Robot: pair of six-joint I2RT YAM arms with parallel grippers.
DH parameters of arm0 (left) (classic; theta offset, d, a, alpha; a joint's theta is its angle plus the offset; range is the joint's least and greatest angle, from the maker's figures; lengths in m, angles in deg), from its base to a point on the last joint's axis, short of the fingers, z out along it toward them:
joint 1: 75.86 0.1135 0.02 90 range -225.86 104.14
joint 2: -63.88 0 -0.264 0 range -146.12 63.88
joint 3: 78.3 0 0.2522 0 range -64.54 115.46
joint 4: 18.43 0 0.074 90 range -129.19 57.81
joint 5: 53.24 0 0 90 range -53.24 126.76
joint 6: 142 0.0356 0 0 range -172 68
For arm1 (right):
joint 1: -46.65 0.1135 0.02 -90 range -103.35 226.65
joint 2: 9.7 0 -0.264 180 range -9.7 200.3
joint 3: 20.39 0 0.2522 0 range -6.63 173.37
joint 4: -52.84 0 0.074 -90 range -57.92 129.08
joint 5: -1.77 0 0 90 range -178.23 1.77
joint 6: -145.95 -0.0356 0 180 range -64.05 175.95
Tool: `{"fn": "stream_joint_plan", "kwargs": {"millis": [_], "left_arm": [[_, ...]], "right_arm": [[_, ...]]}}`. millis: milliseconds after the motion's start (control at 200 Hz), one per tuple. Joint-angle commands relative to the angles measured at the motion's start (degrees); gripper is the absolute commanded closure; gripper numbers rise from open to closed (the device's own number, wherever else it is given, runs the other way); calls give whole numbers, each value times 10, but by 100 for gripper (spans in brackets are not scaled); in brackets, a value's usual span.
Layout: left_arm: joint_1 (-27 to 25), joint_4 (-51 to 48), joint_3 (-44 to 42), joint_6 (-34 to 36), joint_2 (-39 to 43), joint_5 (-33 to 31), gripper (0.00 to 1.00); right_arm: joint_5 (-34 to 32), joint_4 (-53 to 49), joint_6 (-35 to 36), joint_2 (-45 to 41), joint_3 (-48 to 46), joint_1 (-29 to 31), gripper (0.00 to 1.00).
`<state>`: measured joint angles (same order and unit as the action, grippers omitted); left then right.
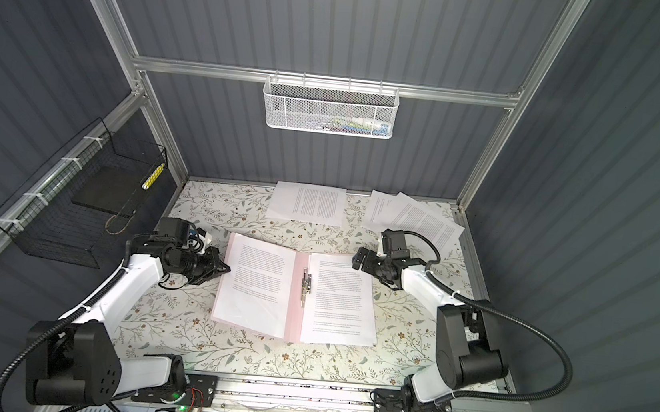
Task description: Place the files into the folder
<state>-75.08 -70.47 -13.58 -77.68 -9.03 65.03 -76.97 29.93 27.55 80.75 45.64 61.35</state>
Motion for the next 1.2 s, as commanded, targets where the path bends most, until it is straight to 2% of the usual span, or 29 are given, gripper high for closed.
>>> {"fn": "stream_joint_plan", "kwargs": {"millis": [0, 260, 630, 910, 1196], "left_arm": [[-2, -17, 11, 11, -4, 7, 100], [-2, -22, 17, 16, -6, 6, 100], [-2, -15, 13, 14, -8, 8, 100], [-2, -12, 8, 12, -8, 10, 100], [-1, -9, 4, 13, -9, 11, 100]], "right_arm": [[11, 31, -21, 32, 16, -7, 1], [51, 71, -55, 78, 11, -4, 1], [51, 79, -75, 114, 12, 15, 1], [45, 105, -118, 119, 18, 31, 1], [74, 93, -93, 112, 52, 31, 1]]}}
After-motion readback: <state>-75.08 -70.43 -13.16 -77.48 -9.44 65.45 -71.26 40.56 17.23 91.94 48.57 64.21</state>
